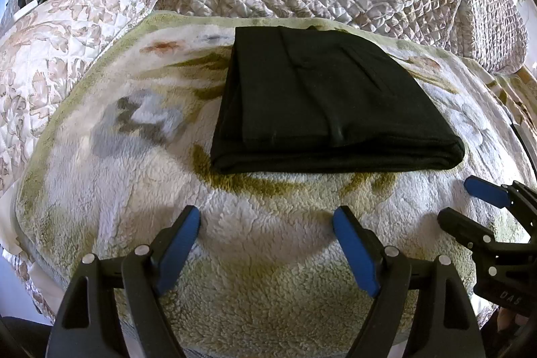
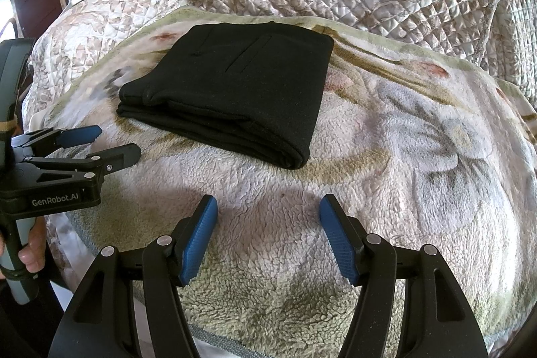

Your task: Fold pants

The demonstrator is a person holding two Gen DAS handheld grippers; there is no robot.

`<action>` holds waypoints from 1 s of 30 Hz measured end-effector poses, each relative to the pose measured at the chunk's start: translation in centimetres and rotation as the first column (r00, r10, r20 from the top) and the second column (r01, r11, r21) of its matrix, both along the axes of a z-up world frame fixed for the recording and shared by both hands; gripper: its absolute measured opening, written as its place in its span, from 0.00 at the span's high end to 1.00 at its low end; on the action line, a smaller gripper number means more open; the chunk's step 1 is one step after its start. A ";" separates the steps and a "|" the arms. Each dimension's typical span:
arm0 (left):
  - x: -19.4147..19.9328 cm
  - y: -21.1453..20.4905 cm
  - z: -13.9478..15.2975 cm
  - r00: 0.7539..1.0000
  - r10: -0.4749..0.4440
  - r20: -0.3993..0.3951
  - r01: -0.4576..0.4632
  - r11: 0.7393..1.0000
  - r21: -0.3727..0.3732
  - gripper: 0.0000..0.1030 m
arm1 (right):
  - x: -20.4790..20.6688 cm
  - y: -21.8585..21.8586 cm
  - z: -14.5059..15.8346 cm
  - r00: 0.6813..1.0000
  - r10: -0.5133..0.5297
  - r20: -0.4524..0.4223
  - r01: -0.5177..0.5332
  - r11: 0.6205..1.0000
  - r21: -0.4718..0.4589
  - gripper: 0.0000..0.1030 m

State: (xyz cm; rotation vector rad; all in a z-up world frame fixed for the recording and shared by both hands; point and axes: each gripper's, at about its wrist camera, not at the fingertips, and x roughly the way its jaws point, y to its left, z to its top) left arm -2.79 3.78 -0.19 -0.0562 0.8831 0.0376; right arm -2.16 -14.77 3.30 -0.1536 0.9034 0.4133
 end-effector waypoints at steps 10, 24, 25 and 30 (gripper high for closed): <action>0.1 0.0 0.0 1.000 -0.001 0.000 0.001 1.000 0.000 0.19 | 0.0 0.0 0.0 1.000 -0.001 0.000 0.001 1.000 0.000 0.38; 0.1 0.1 -0.1 1.000 0.000 -0.004 0.000 1.000 0.000 0.18 | 0.0 0.1 0.0 1.000 0.000 0.000 0.000 1.000 0.000 0.37; 0.1 0.0 -0.1 1.000 0.000 -0.004 0.000 1.000 0.000 0.18 | 0.0 0.1 0.0 1.000 0.000 0.000 0.000 1.000 -0.001 0.37; 0.1 0.0 -0.1 1.000 -0.001 -0.005 0.001 1.000 0.002 0.18 | 0.0 0.1 0.0 1.000 0.000 0.000 0.000 1.000 -0.001 0.37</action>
